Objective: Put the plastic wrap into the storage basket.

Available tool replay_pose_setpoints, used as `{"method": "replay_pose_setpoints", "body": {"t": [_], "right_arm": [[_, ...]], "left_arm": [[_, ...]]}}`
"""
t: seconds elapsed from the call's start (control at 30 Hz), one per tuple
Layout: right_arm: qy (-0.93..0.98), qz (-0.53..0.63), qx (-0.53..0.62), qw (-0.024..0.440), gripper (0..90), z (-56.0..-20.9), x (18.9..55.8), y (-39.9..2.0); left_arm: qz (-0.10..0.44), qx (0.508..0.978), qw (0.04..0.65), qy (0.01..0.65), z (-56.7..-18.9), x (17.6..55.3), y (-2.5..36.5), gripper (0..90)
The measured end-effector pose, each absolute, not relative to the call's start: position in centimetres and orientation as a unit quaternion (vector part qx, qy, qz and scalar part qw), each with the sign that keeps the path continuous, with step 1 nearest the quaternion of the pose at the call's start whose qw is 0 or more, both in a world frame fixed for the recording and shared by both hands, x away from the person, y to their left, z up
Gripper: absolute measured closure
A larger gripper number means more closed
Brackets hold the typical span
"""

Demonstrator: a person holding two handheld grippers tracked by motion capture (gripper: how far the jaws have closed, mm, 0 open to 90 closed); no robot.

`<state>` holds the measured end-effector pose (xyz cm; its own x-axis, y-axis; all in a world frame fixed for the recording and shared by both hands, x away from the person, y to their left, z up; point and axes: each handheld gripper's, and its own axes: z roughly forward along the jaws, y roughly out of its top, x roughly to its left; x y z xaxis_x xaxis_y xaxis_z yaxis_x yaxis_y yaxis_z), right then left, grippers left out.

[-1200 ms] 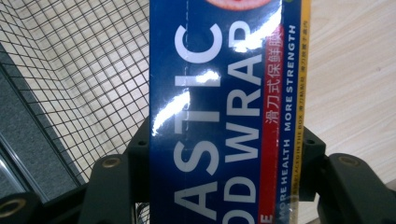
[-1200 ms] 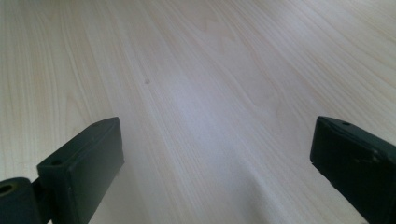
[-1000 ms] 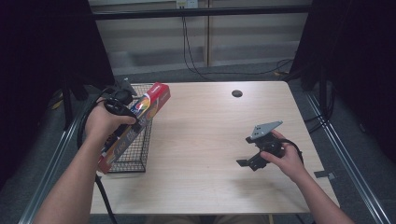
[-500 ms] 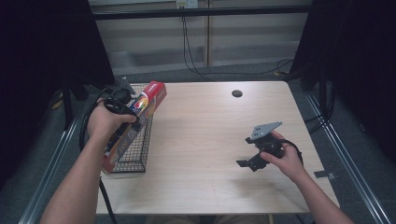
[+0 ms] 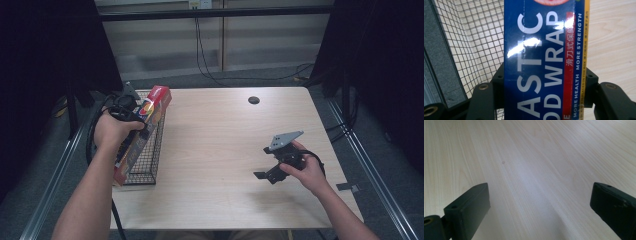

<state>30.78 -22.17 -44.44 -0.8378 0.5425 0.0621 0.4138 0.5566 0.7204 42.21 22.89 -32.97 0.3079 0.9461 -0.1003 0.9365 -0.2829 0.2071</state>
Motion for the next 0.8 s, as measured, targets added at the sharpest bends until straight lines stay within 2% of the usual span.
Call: {"method": "replay_pose_setpoints", "body": {"t": [0.8], "right_arm": [[0.875, 0.392, 0.271, 0.085, 2.2, -44.3, 30.9, -22.1]], "left_arm": [[0.03, 0.743, 0.099, 0.661, -35.0, 42.1, 23.5, 42.4]]}}
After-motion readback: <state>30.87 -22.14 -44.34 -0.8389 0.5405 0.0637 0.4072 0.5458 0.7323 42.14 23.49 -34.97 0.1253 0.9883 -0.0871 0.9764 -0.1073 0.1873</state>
